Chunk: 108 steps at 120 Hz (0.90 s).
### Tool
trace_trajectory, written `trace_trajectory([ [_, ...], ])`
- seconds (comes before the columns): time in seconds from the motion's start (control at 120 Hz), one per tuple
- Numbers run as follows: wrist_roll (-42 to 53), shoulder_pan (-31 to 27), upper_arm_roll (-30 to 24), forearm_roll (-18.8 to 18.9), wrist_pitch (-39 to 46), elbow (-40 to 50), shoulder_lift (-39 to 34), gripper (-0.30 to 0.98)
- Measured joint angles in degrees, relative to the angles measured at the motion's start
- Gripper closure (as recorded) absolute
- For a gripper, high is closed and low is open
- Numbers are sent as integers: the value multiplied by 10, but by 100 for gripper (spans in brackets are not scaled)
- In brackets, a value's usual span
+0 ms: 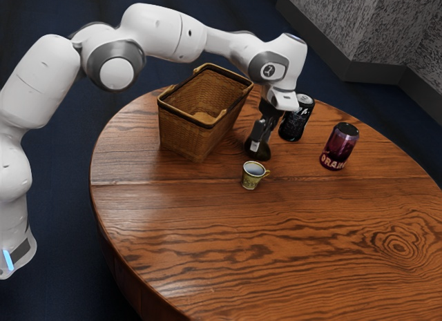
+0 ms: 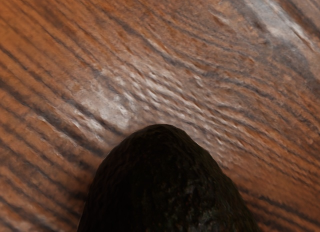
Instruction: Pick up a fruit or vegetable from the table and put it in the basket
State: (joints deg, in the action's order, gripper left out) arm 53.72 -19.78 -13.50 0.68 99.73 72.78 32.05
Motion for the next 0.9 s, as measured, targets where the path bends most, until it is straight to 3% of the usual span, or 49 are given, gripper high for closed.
trace_trajectory([
  [0.067,-2,0,0,-2,2,0,1,4],
  [0.217,-9,0,1,-2,8,-1,1,29],
  [0.408,-23,6,1,5,15,5,-27,37],
  [0.733,-77,23,2,38,17,240,-345,38],
  [0.9,-107,10,34,45,15,298,-403,38],
])
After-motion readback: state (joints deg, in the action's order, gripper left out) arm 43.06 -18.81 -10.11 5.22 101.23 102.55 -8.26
